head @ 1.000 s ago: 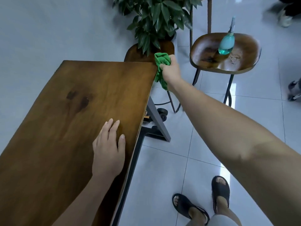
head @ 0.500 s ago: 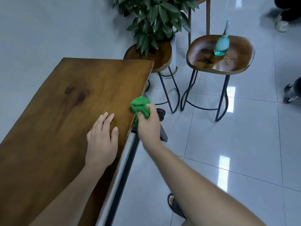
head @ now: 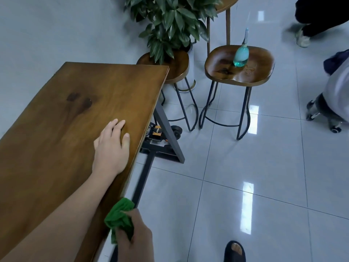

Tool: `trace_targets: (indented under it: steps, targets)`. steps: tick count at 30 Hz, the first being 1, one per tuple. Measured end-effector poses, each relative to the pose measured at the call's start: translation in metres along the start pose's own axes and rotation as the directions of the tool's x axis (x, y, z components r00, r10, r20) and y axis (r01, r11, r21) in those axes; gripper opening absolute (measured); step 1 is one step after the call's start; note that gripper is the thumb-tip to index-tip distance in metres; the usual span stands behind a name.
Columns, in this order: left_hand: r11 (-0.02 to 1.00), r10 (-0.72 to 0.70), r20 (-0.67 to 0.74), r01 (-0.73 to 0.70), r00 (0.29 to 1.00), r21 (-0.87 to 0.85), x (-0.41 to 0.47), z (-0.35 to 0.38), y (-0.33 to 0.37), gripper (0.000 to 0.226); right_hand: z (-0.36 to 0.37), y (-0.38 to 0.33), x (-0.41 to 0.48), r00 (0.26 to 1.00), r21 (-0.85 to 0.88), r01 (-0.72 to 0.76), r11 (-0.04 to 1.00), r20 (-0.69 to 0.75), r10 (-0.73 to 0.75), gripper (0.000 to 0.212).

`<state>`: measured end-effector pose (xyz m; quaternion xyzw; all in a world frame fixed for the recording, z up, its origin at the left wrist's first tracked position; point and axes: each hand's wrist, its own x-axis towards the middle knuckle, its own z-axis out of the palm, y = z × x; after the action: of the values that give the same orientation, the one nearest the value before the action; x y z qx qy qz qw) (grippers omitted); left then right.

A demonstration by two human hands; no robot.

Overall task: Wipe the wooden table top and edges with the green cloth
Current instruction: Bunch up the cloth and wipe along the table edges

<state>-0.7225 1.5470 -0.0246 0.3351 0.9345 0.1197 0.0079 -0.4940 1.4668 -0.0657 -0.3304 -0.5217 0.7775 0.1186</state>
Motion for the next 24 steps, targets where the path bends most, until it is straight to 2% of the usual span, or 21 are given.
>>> trace_targets:
  steps: [5,8,10,13,16,21,24]
  targets:
    - [0.989,0.042,0.006,-0.041,0.999,-0.141,-0.007,-0.008,-0.009,0.049,-0.003,-0.022,0.005,0.994,-0.007,0.098,0.995,-0.041,-0.098,0.07]
    - [0.978,0.095,0.042,-0.085,0.995,-0.19,-0.035,-0.027,-0.024,0.051,-0.009,-0.045,0.03,0.962,-0.067,0.223,0.972,-0.144,-0.231,0.058]
    - [0.974,0.137,0.084,-0.119,0.987,-0.195,-0.068,-0.044,-0.04,0.054,-0.014,-0.064,0.058,0.945,-0.096,0.255,0.962,-0.187,-0.269,0.051]
    - [0.979,0.162,0.151,-0.139,0.975,-0.149,-0.127,-0.067,-0.07,0.061,-0.023,-0.083,0.099,0.927,-0.201,0.217,0.955,-0.264,-0.266,0.04]
    - [0.986,0.122,0.199,-0.097,0.972,-0.134,-0.185,-0.084,-0.1,0.072,-0.028,-0.09,0.118,0.939,-0.184,0.15,0.971,-0.282,-0.198,0.023]
    - [0.993,0.098,0.235,-0.079,0.967,-0.089,-0.276,-0.084,-0.139,0.071,-0.017,-0.082,0.102,0.93,-0.16,0.177,0.971,-0.298,-0.218,0.02]
    - [0.997,0.071,0.24,-0.059,0.968,-0.058,-0.316,-0.08,-0.157,0.069,0.001,-0.062,0.069,0.921,-0.186,0.172,0.967,-0.318,-0.225,0.026]
